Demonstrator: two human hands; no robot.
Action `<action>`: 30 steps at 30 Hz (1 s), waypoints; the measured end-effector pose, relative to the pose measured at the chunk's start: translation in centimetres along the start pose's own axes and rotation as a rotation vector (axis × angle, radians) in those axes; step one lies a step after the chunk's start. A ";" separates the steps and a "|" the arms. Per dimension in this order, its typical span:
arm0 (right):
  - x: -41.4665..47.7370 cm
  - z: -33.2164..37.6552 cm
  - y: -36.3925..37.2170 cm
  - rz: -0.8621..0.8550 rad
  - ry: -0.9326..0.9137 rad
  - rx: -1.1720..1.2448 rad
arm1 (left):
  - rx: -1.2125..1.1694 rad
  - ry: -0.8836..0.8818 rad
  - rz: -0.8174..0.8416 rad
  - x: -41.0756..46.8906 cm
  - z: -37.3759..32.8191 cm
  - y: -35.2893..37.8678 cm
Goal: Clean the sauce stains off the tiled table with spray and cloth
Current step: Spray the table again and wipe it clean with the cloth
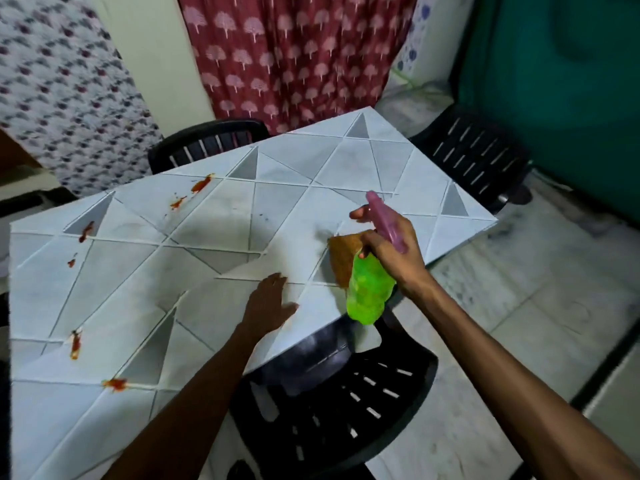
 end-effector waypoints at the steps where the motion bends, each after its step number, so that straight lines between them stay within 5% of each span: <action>1: 1.1 0.0 -1.5 -0.018 -0.019 -0.007 | 0.019 -0.008 -0.022 0.9 -0.4 0.3; 10: 10.9 -3.1 -12.4 -0.198 -0.069 -0.026 | 0.168 -0.060 0.027 9.6 -5.4 1.6; 21: 21.8 -6.8 -16.3 -0.290 -0.148 -0.019 | 0.159 -0.105 -0.015 13.8 -7.0 2.1; 30: 23.8 -9.3 -17.7 -0.321 -0.003 -0.090 | 0.155 -0.151 -0.012 14.1 -7.0 2.4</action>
Point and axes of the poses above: each hand's wrist, its own x-axis towards the middle knuckle, its own y-axis out of the palm, z = x × y, the point moved 5 cm from there along x, towards the middle knuckle, and after that the axes turned 5 degrees about z, right-handed, at the moved point
